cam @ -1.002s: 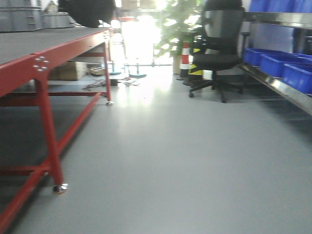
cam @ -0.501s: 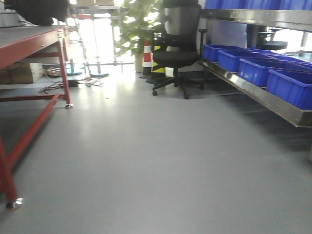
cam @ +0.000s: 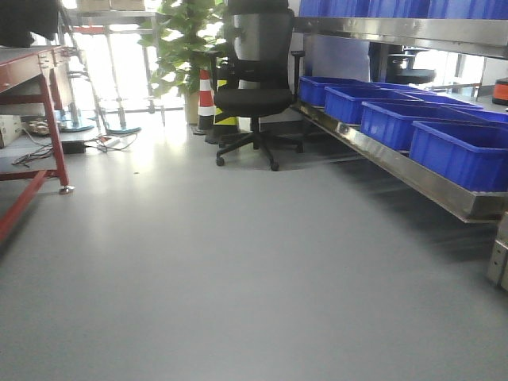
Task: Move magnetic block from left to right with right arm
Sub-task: 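Drive the base away from the table holding the cube in the right gripper, then drive past the black office chair toward the other table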
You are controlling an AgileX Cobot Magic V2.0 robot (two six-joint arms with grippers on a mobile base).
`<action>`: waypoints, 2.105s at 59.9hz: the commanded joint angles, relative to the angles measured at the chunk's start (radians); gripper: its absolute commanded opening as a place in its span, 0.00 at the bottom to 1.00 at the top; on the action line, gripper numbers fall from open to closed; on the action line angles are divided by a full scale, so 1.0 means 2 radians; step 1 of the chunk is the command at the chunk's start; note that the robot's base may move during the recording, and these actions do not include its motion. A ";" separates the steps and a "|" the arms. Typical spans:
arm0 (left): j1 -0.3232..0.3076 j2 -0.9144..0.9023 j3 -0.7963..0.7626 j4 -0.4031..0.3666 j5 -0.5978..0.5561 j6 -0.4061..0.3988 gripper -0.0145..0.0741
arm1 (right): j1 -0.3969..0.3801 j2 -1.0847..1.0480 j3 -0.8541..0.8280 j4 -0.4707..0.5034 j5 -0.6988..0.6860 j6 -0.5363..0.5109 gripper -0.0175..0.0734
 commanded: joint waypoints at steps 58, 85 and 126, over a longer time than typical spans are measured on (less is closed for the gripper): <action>-0.002 -0.007 0.005 0.000 -0.046 -0.003 0.03 | -0.003 0.009 -0.013 -0.008 -0.045 -0.005 0.40; -0.002 -0.007 0.005 0.000 -0.046 -0.003 0.03 | -0.003 0.009 -0.013 -0.008 -0.045 -0.005 0.40; -0.002 -0.007 0.005 0.000 -0.046 -0.003 0.03 | -0.003 0.009 -0.013 -0.008 -0.045 -0.005 0.40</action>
